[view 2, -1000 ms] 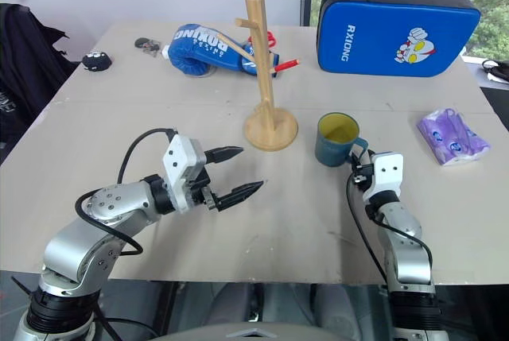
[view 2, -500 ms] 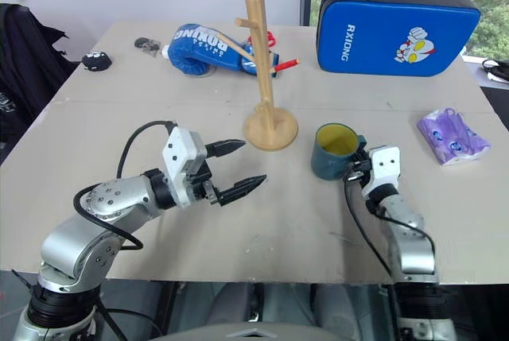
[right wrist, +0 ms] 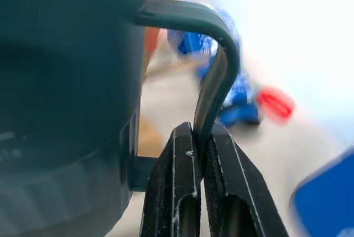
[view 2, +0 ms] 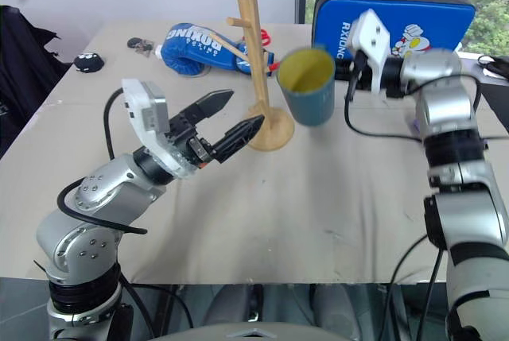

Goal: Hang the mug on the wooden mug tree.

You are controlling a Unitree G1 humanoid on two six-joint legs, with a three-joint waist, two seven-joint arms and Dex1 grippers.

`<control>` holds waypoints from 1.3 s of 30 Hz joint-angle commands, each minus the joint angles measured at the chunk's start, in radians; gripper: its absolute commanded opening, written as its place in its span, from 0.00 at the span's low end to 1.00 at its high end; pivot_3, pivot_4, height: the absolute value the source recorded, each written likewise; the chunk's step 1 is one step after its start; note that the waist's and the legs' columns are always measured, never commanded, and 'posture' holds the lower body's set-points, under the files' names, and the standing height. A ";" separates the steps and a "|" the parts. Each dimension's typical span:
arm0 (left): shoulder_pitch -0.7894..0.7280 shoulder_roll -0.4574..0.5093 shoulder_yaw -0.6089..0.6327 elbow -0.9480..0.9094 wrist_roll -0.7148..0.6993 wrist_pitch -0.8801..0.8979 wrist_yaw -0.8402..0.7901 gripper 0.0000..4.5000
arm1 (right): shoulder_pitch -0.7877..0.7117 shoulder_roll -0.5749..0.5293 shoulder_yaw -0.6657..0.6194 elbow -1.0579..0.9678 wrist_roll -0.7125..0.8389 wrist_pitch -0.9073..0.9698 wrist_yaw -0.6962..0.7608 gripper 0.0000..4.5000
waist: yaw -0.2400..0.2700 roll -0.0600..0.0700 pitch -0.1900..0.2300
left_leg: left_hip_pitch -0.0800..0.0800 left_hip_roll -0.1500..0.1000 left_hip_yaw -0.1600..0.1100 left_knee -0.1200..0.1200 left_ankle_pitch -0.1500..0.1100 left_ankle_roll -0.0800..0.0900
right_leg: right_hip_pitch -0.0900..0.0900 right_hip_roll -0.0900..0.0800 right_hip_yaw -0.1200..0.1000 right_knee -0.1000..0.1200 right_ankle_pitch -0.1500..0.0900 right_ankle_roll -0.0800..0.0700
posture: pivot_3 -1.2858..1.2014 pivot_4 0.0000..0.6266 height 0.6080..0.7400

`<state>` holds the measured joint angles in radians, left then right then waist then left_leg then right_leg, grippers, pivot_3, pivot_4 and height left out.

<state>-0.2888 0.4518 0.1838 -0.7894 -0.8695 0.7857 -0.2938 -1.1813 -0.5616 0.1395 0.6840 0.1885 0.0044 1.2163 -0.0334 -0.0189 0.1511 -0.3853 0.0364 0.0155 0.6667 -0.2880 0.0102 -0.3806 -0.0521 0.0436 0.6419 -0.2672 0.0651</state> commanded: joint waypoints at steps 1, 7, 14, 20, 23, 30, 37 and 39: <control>0.033 0.062 0.093 -0.093 -0.083 0.017 0.056 1.00 | -0.113 0.033 0.019 0.219 -0.060 -0.146 0.100 0.00 | -0.001 0.000 0.000 | -0.001 0.000 0.000 0.000 0.000 0.000 | 0.000 0.000 0.000 0.000 0.000 0.000 | 0.52 0.24 0.98; 0.159 0.154 0.200 -0.176 -0.178 -0.005 0.110 1.00 | -0.222 0.089 0.042 0.431 -0.132 -0.274 0.210 0.00 | -0.004 0.001 0.002 | -0.006 0.000 -0.002 0.002 0.000 0.000 | -0.002 -0.004 -0.003 0.000 0.000 0.000 | 0.52 0.24 0.98; 0.267 0.174 0.235 -0.229 -0.162 -0.074 0.149 1.00 | -0.288 0.150 0.015 0.527 -0.169 -0.322 0.189 0.00 | -0.006 0.001 0.002 | -0.006 -0.001 -0.002 0.002 0.002 -0.003 | -0.005 -0.002 -0.003 0.001 0.000 0.000 | 0.52 0.24 0.98; 0.331 0.182 0.229 -0.230 -0.130 -0.128 0.147 1.00 | -0.325 0.190 0.010 0.559 -0.200 -0.299 0.128 0.00 | -0.008 0.001 0.002 | -0.008 -0.001 0.000 0.001 0.002 -0.003 | -0.008 -0.002 -0.002 0.001 0.000 0.000 | 0.52 0.24 0.98; 0.331 0.185 0.216 -0.225 -0.124 -0.145 0.146 1.00 | -0.330 0.184 0.005 0.564 -0.211 -0.303 0.110 0.21 | -0.003 0.001 0.002 | -0.009 -0.001 -0.001 0.001 0.002 -0.003 | -0.008 -0.002 -0.002 0.001 0.000 0.000 | 0.52 0.24 0.98; 0.357 0.198 0.206 -0.213 -0.120 -0.170 0.127 1.00 | -0.316 0.091 -0.042 0.535 -0.190 -0.298 0.197 0.80 | -0.002 0.001 0.002 | -0.010 -0.002 -0.001 0.001 0.002 -0.003 | -0.009 -0.003 -0.003 0.001 0.000 0.000 | 0.52 0.24 0.98; 0.390 0.183 0.179 -0.170 -0.101 -0.197 0.080 1.00 | -0.231 -0.075 -0.109 0.382 -0.110 -0.152 0.362 0.80 | -0.003 0.001 0.002 | -0.010 -0.002 0.000 0.002 0.002 -0.003 | -0.009 -0.003 -0.002 0.000 0.000 0.000 | 0.52 0.24 0.98; 0.443 0.161 0.168 -0.134 -0.062 -0.222 0.034 1.00 | -0.103 -0.125 -0.137 0.219 -0.053 -0.020 0.379 0.80 | 0.001 0.000 0.001 | -0.010 -0.002 -0.001 0.002 0.001 -0.003 | -0.008 -0.003 -0.003 0.000 0.000 0.000 | 0.52 0.24 0.98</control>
<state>0.1236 0.6253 0.3550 -0.9416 -0.9597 0.5975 -0.2266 -1.3407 -0.6532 0.0363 1.0018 0.0821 -0.1100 1.5330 -0.0328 -0.0186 0.1521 -0.3954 0.0351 0.0148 0.6675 -0.2866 0.0075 -0.3884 -0.0549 0.0407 0.6420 -0.2671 0.0650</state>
